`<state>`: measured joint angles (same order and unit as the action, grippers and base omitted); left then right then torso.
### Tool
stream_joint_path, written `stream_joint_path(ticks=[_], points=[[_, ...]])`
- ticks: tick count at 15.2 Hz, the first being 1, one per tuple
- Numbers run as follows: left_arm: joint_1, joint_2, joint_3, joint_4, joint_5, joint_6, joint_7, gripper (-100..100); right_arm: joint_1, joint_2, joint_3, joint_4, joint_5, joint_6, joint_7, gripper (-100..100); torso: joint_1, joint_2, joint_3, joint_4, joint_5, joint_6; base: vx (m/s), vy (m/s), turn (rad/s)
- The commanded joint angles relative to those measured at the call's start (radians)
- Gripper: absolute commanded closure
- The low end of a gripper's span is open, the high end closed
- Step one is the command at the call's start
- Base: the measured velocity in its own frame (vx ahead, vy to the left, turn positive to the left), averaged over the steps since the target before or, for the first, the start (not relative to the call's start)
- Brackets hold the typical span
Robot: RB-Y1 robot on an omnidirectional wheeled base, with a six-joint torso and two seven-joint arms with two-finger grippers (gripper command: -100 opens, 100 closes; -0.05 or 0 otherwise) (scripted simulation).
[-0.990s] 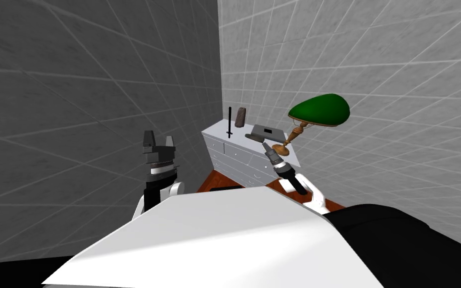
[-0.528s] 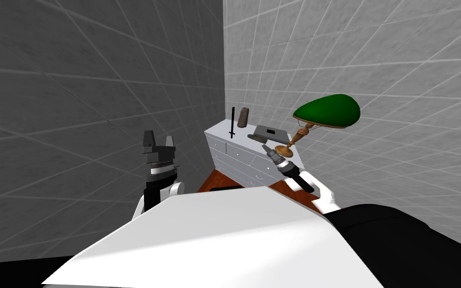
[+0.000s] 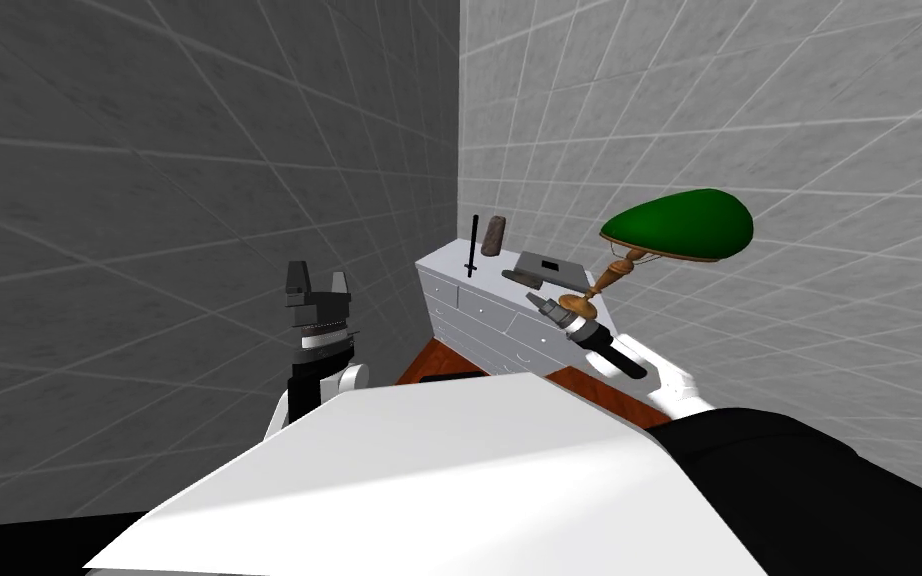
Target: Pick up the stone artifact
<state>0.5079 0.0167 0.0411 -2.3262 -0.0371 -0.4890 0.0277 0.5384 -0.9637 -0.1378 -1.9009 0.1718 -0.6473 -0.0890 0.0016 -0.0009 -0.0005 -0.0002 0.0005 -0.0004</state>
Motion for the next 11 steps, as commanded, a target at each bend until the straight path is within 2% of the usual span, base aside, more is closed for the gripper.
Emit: stream_joint_path(ticks=[1, 2, 3, 5, 6, 8, 9, 10, 11], points=[[0.000, 0.000, 0.000, 0.000, 0.000, 0.000, 0.000, 0, -0.001, -0.050, -0.001, 0.011, 0.006, -0.004, -0.002, -100, 0.000, 0.000, 0.000, 0.000, 0.000, 0.000, 0.007, 0.019, 0.050], [0.000, 0.000, 0.000, 0.000, 0.000, 0.000, 0.000, 0, -0.001, -0.052, -0.001, 0.011, 0.006, -0.004, -0.002, -100, 0.000, 0.000, 0.000, 0.000, 0.000, 0.000, 0.005, 0.010, 0.003], [0.000, 0.000, 0.000, 0.000, 0.000, 0.000, 0.000, 0, 0.003, -0.088, -0.010, 0.041, 0.020, -0.015, -0.009, -100, 0.000, 0.000, 0.000, 0.000, 0.000, 0.000, 0.008, 0.020, 0.090], [0.000, 0.000, 0.000, 0.000, 0.000, 0.000, 0.000, 0, 0.003, -0.124, -0.010, 0.041, 0.020, -0.015, -0.009, -100, 0.000, 0.000, 0.000, 0.000, 0.000, 0.000, 0.010, 0.020, 0.071], [0.000, 0.000, 0.000, 0.000, 0.000, 0.000, 0.000, 0, 0.007, -0.151, -0.018, 0.071, 0.034, -0.027, -0.017, -100, 0.000, 0.000, 0.000, 0.000, 0.000, 0.000, 0.014, 0.025, 0.109], [0.000, 0.000, 0.000, 0.000, 0.000, 0.000, 0.000, 0, 0.007, -0.195, -0.018, 0.071, 0.034, -0.027, -0.017, -100, 0.000, -0.001, 0.000, 0.000, 0.000, 0.000, 0.013, 0.024, 0.073], [0.000, 0.000, 0.000, 0.000, 0.000, 0.000, 0.000, 0, 0.007, -0.196, -0.018, 0.071, 0.034, -0.027, -0.017, -100, 0.000, 0.000, 0.000, 0.000, 0.000, 0.000, 0.006, 0.008, -0.013], [0.000, 0.000, 0.000, 0.000, 0.000, 0.000, 0.000, 0, 0.011, -0.233, -0.026, 0.101, 0.049, -0.038, -0.024, -100, 0.000, 0.000, 0.000, 0.000, 0.000, 0.000, 0.010, 0.020, 0.085], [0.000, 0.000, 0.000, 0.000, 0.000, 0.000, 0.000, 0, 0.011, -0.252, -0.026, 0.101, 0.049, -0.038, -0.024, -100, 0.000, 0.000, 0.000, 0.000, 0.000, 0.000, 0.013, 0.024, 0.123]])
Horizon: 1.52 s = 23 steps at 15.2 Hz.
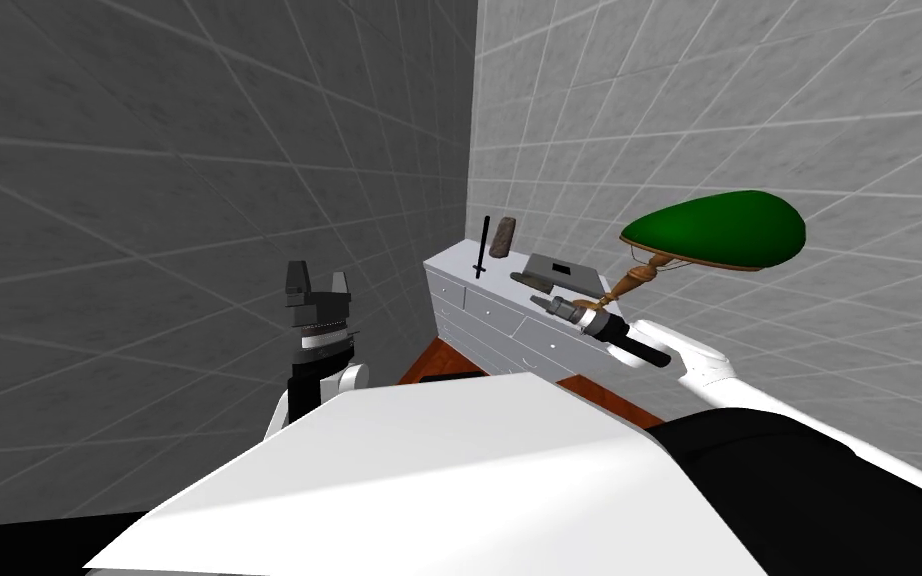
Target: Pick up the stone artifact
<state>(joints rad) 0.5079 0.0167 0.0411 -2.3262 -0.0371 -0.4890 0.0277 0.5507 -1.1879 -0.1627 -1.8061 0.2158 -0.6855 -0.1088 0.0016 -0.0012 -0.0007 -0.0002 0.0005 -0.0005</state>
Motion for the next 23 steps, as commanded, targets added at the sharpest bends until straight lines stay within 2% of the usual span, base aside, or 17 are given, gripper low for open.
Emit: stream_joint_path(ticks=[1, 2, 4, 5, 7, 8, 10, 11, 13, 14, 16, 17, 19, 20, 22, 23], points=[[0.000, 0.000, 0.000, 0.000, 0.000, 0.000, 0.000, 0, -0.001, -0.043, -0.001, 0.006, 0.005, 0.000, -0.004, -100, 0.000, 0.000, 0.000, 0.000, 0.000, 0.000, 0.010, 0.013, 0.047], [0.000, 0.000, 0.000, 0.000, 0.000, 0.000, 0.000, 0, 0.004, -0.071, -0.009, 0.036, 0.020, -0.011, -0.012, -100, 0.000, 0.000, 0.000, 0.000, 0.000, 0.000, 0.015, 0.020, 0.079], [0.000, 0.000, 0.000, 0.000, 0.000, 0.000, 0.000, 0, 0.004, -0.114, -0.009, 0.036, 0.020, -0.011, -0.012, -100, 0.000, 0.000, 0.000, 0.000, 0.000, 0.000, 0.017, 0.023, 0.069], [0.000, 0.000, 0.000, 0.000, 0.000, 0.000, 0.000, 0, 0.010, -0.136, -0.015, 0.066, 0.035, -0.023, -0.019, -100, 0.000, 0.000, 0.000, 0.000, 0.000, 0.000, 0.018, 0.024, 0.115], [0.000, 0.000, 0.000, 0.000, 0.000, 0.000, 0.000, 0, 0.010, -0.183, -0.015, 0.066, 0.035, -0.023, -0.019, -100, 0.000, -0.001, 0.000, 0.000, 0.000, 0.000, 0.019, 0.019, 0.075], [0.000, 0.000, 0.000, 0.000, 0.000, 0.000, 0.000, 0, 0.017, -0.207, -0.021, 0.096, 0.050, -0.034, -0.027, -100, 0.000, -0.001, 0.000, 0.000, 0.000, 0.000, 0.021, 0.026, 0.086], [0.000, 0.000, 0.000, 0.000, 0.000, 0.000, 0.000, 0, 0.017, -0.252, -0.021, 0.096, 0.050, -0.034, -0.027, -100, 0.001, -0.001, -0.001, 0.000, 0.000, 0.000, 0.021, 0.022, 0.067], [0.000, 0.000, 0.000, 0.000, 0.000, 0.000, 0.000, 0, 0.024, -0.276, -0.026, 0.125, 0.065, -0.045, -0.034, -100, 0.000, -0.001, 0.000, 0.000, 0.000, 0.000, 0.023, 0.020, 0.093], [0.000, 0.000, 0.000, 0.000, 0.000, 0.000, 0.000, 0, 0.024, -0.319, -0.026, 0.125, 0.065, -0.045, -0.034, -100, 0.000, -0.001, -0.001, 0.000, 0.000, 0.000, 0.025, 0.018, 0.076], [0.000, 0.000, 0.000, 0.000, 0.000, 0.000, 0.000, 0, 0.032, -0.343, -0.030, 0.153, 0.080, -0.056, -0.042, -100, 0.000, -0.001, -0.001, 0.000, 0.000, 0.000, 0.027, 0.020, 0.084], [0.000, 0.000, 0.000, 0.000, 0.000, 0.000, 0.000, 0, 0.032, -0.385, -0.030, 0.153, 0.080, -0.056, -0.042, -100, 0.000, -0.001, -0.001, 0.000, 0.000, 0.000, 0.024, 0.014, 0.071], [0.000, 0.000, 0.000, 0.000, 0.000, 0.000, 0.000, 0, 0.041, -0.409, -0.032, 0.181, 0.095, -0.067, -0.049, -100, 0.000, -0.001, -0.001, 0.000, 0.000, 0.000, 0.023, 0.013, 0.088], [0.000, 0.000, 0.000, 0.000, 0.000, 0.000, 0.000, 0, 0.041, -0.448, -0.032, 0.181, 0.095, -0.067, -0.049, -100, 0.000, -0.001, -0.001, 0.000, 0.000, 0.000, 0.026, 0.012, 0.067], [0.000, 0.000, 0.000, 0.000, 0.000, 0.000, 0.000, 0, 0.051, -0.475, -0.033, 0.208, 0.110, -0.077, -0.056, -100, 0.000, -0.001, -0.001, 0.000, 0.000, 0.000, 0.030, 0.014, 0.093], [0.000, 0.000, 0.000, 0.000, 0.000, 0.000, 0.000, 0, 0.051, -0.509, -0.033, 0.208, 0.110, -0.077, -0.056, -100, 0.000, -0.002, -0.001, 0.000, 0.000, 0.000, 0.029, 0.015, 0.071], [0.000, 0.000, 0.000, 0.000, 0.000, 0.000, 0.000, 0, 0.062, -0.539, -0.034, 0.234, 0.125, -0.087, -0.063, -100, 0.000, -0.001, -0.001, 0.000, 0.000, 0.000, 0.030, 0.016, 0.074]])
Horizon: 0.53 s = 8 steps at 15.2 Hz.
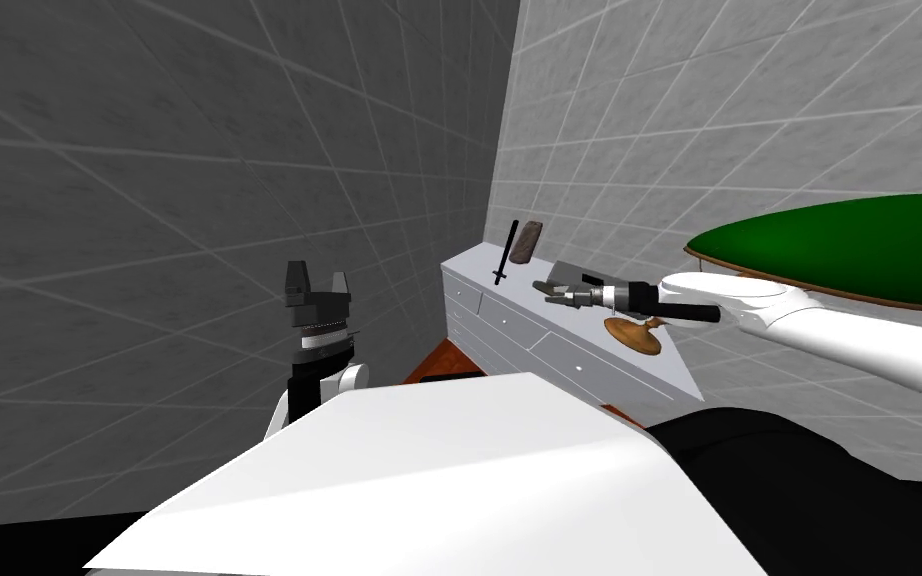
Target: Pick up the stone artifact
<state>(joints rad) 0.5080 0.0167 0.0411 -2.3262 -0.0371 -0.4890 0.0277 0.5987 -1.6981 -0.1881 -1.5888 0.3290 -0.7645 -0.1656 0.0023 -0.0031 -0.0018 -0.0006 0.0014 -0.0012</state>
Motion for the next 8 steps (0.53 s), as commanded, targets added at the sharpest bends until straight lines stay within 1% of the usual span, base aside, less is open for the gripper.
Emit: stream_joint_path(ticks=[1, 2, 3, 4, 5, 6, 7, 8], points=[[0.000, 0.000, 0.000, 0.000, 0.000, 0.000, 0.000, 0, 0.014, -0.050, -0.008, 0.017, 0.011, -0.008, -0.007, -100, 0.000, 0.000, 0.000, 0.000, 0.000, 0.000, 0.033, 0.017, 0.091], [0.000, 0.000, 0.000, 0.000, 0.000, 0.000, 0.000, 0, 0.014, -0.058, -0.008, 0.017, 0.011, -0.008, -0.007, -100, 0.001, -0.001, 0.000, 0.000, 0.001, -0.001, 0.024, 0.010, 0.051], [0.000, 0.000, 0.000, 0.000, 0.000, 0.000, 0.000, 0, 0.026, -0.090, -0.007, 0.042, 0.026, -0.018, -0.014, -100, 0.002, -0.001, 0.000, 0.000, 0.002, 0.000, 0.029, 0.017, 0.080], [0.000, 0.000, 0.000, 0.000, 0.000, 0.000, 0.000, 0, 0.026, -0.111, -0.007, 0.042, 0.026, -0.018, -0.014, -100, 0.003, -0.001, 0.000, 0.000, 0.003, -0.001, 0.036, 0.017, 0.088], [0.000, 0.000, 0.000, 0.000, 0.000, 0.000, 0.000, 0, 0.026, -0.114, -0.007, 0.042, 0.026, -0.018, -0.014, -100, 0.004, -0.001, 0.000, 0.000, 0.004, -0.001, 0.028, 0.006, 0.045], [0.000, 0.000, 0.000, 0.000, 0.000, 0.000, 0.000, 0, 0.038, -0.150, -0.005, 0.067, 0.040, -0.028, -0.020, -100, 0.004, -0.001, 0.000, 0.001, 0.004, 0.000, 0.030, 0.008, 0.087], [0.000, 0.000, 0.000, 0.000, 0.000, 0.000, 0.000, 0, 0.038, -0.168, -0.005, 0.067, 0.040, -0.028, -0.020, -100, 0.005, -0.001, 0.000, 0.001, 0.005, -0.001, 0.032, 0.008, 0.087], [0.000, 0.000, 0.000, 0.000, 0.000, 0.000, 0.000, 0, 0.051, -0.192, -0.002, 0.089, 0.054, -0.037, -0.027, -100, 0.005, -0.001, 0.000, 0.001, 0.006, -0.001, 0.037, 0.010, 0.106]])
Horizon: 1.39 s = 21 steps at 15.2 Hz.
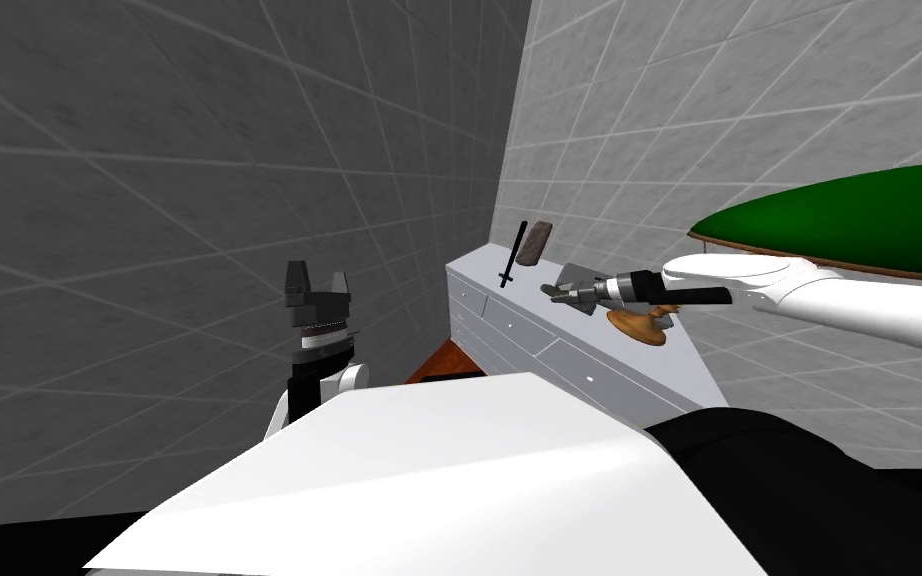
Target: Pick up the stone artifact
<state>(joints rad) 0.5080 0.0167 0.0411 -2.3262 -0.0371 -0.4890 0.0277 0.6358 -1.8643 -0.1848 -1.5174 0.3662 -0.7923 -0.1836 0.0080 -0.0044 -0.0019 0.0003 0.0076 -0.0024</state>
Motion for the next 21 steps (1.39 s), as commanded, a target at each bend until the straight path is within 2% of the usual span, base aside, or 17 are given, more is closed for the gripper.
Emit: stream_joint_path(ticks=[1, 2, 5, 10, 11, 12, 14, 17, 18, 19, 21], points=[[0.000, 0.000, 0.000, 0.000, 0.000, 0.000, 0.000, 0, 0.014, -0.050, -0.006, 0.018, 0.017, -0.009, -0.009, -100, 0.000, 0.000, 0.000, 0.000, 0.000, 0.000, 0.037, 0.010, 0.066], [0.000, 0.000, 0.000, 0.000, 0.000, 0.000, 0.000, 0, 0.014, -0.052, -0.006, 0.018, 0.017, -0.009, -0.009, -100, 0.000, -0.001, 0.000, 0.000, 0.001, -0.001, 0.030, 0.002, 0.026], [0.000, 0.000, 0.000, 0.000, 0.000, 0.000, 0.000, 0, 0.039, -0.126, 0.002, 0.059, 0.042, -0.027, -0.021, -100, 0.000, -0.002, -0.001, 0.000, 0.001, -0.001, 0.037, 0.004, 0.086], [0.000, 0.000, 0.000, 0.000, 0.000, 0.000, 0.000, 0, 0.065, -0.218, 0.013, 0.092, 0.065, -0.042, -0.032, -100, 0.004, -0.004, -0.002, 0.000, 0.005, -0.003, 0.036, 0.007, 0.073], [0.000, 0.000, 0.000, 0.000, 0.000, 0.000, 0.000, 0, 0.077, -0.249, 0.018, 0.106, 0.075, -0.049, -0.036, -100, 0.005, -0.004, -0.002, 0.001, 0.006, -0.003, 0.030, 0.004, 0.069], [0.000, 0.000, 0.000, 0.000, 0.000, 0.000, 0.000, 0, 0.077, -0.249, 0.018, 0.106, 0.075, -0.049, -0.036, -100, 0.006, -0.004, -0.002, 0.001, 0.007, -0.003, 0.027, 0.004, 0.054], [0.000, 0.000, 0.000, 0.000, 0.000, 0.000, 0.000, 0, 0.101, -0.299, 0.030, 0.126, 0.091, -0.061, -0.044, -100, 0.007, -0.003, -0.001, 0.001, 0.008, -0.004, 0.024, 0.013, 0.070], [0.000, 0.000, 0.000, 0.000, 0.000, 0.000, 0.000, 0, 0.128, -0.343, 0.046, 0.142, 0.107, -0.074, -0.052, -100, 0.010, -0.004, -0.001, 0.001, 0.010, -0.004, 0.023, 0.017, 0.067], [0.000, 0.000, 0.000, 0.000, 0.000, 0.000, 0.000, 0, 0.128, -0.331, 0.032, 0.142, 0.094, -0.070, -0.046, -100, 0.010, -0.004, -0.001, 0.001, 0.010, -0.004, 0.011, 0.010, 0.022], [0.000, 0.000, 0.000, 0.000, 0.000, 0.000, 0.000, 0, 0.141, -0.299, 0.042, 0.138, 0.097, -0.056, -0.028, -100, 0.010, -0.003, -0.001, 0.002, 0.010, -0.004, 0.010, -0.004, 0.097], [0.000, 0.000, 0.000, 0.000, 0.000, 0.000, 0.000, 0, 0.144, -0.287, 0.046, 0.136, 0.098, -0.051, -0.022, -100, 0.008, -0.003, -0.001, 0.002, 0.009, -0.004, 0.014, -0.014, 0.085]])
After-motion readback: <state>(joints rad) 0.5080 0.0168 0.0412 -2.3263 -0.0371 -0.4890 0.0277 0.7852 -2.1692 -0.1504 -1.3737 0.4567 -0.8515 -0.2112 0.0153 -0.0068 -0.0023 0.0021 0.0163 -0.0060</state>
